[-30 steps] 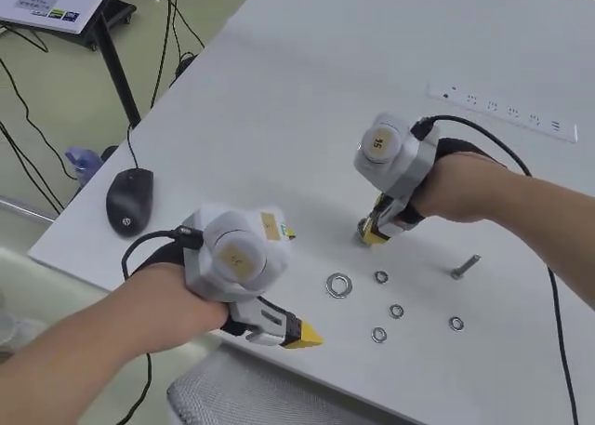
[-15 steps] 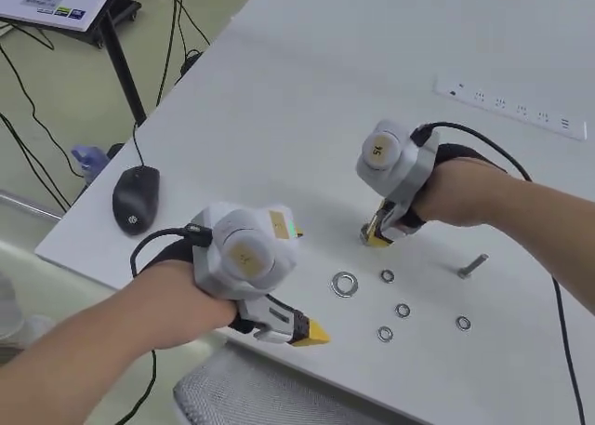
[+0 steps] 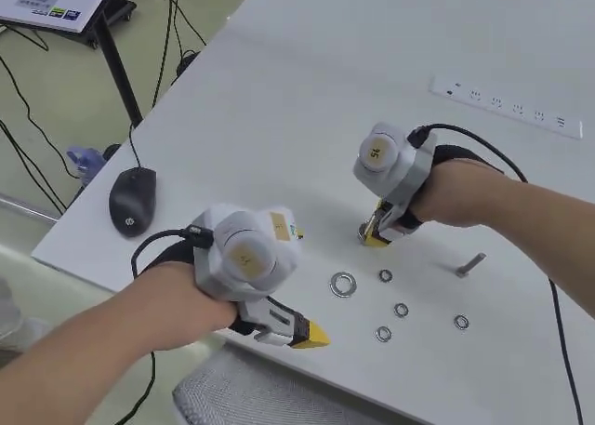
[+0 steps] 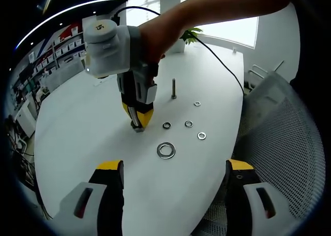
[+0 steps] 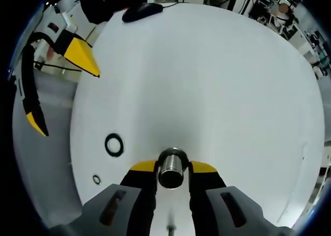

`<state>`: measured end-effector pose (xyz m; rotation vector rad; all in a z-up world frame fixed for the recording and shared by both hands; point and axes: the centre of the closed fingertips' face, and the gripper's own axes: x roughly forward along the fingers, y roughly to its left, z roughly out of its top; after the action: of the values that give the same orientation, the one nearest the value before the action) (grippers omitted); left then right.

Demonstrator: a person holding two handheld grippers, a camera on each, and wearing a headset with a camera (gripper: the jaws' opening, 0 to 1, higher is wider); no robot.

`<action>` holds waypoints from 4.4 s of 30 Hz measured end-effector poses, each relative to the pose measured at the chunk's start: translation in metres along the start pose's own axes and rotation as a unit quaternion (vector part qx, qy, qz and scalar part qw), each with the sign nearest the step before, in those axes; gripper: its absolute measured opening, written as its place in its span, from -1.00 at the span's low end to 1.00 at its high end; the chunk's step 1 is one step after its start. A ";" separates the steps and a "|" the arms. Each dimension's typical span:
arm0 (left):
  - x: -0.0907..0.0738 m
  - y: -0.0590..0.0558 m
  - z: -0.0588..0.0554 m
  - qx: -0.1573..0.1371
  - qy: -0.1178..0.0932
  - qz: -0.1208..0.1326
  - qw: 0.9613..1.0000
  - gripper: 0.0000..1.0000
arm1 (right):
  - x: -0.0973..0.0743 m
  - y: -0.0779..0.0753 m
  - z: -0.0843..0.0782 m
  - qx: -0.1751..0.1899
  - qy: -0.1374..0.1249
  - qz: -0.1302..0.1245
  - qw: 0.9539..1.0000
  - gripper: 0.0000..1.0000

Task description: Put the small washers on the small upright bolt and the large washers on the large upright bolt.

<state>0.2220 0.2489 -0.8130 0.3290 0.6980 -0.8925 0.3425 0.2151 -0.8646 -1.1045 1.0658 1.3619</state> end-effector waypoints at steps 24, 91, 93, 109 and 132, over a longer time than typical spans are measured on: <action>-0.010 -0.001 0.004 0.006 -0.005 0.002 1.000 0.61 | -0.026 0.000 0.018 -0.062 -0.058 -0.007 0.996 -0.13; -0.013 0.004 -0.004 -0.009 -0.010 0.017 1.000 0.60 | 0.022 0.082 0.018 -0.197 -0.060 0.035 0.978 -0.34; -0.014 0.004 -0.003 -0.011 -0.015 0.019 1.000 0.58 | 0.022 0.082 0.017 -0.195 -0.057 0.035 0.979 -0.44; -0.018 0.003 0.005 -0.031 -0.057 0.016 0.998 0.66 | 0.023 0.081 0.017 -0.152 -0.044 0.028 0.987 -0.56; -0.017 -0.002 0.008 -0.035 -0.075 0.012 0.997 0.73 | 0.007 0.075 0.011 -0.101 -0.064 0.030 0.992 -0.57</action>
<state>0.2168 0.2537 -0.7961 0.2062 0.5844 -0.8594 0.2666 0.2225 -0.8675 -1.1212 0.8880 1.5954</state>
